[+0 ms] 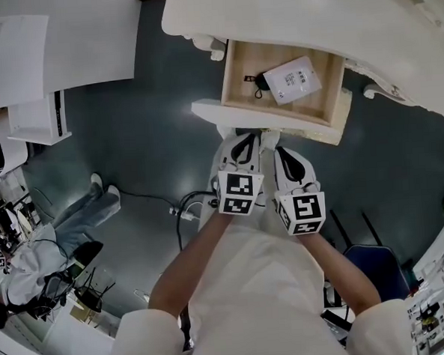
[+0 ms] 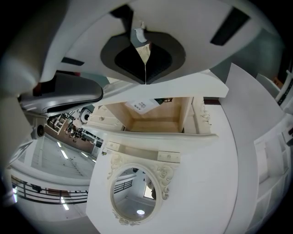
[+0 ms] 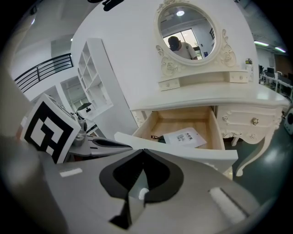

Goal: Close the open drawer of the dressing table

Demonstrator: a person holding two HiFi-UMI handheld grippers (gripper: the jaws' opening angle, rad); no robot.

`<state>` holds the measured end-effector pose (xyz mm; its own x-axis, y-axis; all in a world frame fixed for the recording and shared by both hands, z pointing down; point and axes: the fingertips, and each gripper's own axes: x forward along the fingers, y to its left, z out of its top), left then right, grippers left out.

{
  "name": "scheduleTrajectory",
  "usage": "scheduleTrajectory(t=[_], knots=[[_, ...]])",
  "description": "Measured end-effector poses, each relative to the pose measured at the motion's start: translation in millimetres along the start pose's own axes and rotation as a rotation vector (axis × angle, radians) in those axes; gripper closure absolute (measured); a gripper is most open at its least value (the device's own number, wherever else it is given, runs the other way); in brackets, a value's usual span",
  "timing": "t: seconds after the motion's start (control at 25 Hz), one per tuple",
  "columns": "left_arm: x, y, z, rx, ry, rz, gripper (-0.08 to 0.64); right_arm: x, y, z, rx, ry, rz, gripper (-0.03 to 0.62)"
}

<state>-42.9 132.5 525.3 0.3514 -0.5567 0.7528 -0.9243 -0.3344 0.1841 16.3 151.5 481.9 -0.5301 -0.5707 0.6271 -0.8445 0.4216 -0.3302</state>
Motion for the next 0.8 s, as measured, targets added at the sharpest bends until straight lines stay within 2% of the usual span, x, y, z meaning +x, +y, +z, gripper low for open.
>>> scheduleTrajectory(t=[0.24,0.4,0.8], knots=[[7.7,7.9,-12.7,0.005,0.033,0.052,0.549,2.8,-0.6,-6.2,0.019,0.005,-0.008,0.592],[12.2,18.5,-10.9,0.006,0.027,0.082,0.549,4.4,-0.5,-5.3,0.016,0.007,-0.014,0.592],[17.3,19.3,-8.4,-0.009,0.012,0.075,0.549,2.6,-9.7,-9.9,0.037,-0.001,-0.049,0.592]])
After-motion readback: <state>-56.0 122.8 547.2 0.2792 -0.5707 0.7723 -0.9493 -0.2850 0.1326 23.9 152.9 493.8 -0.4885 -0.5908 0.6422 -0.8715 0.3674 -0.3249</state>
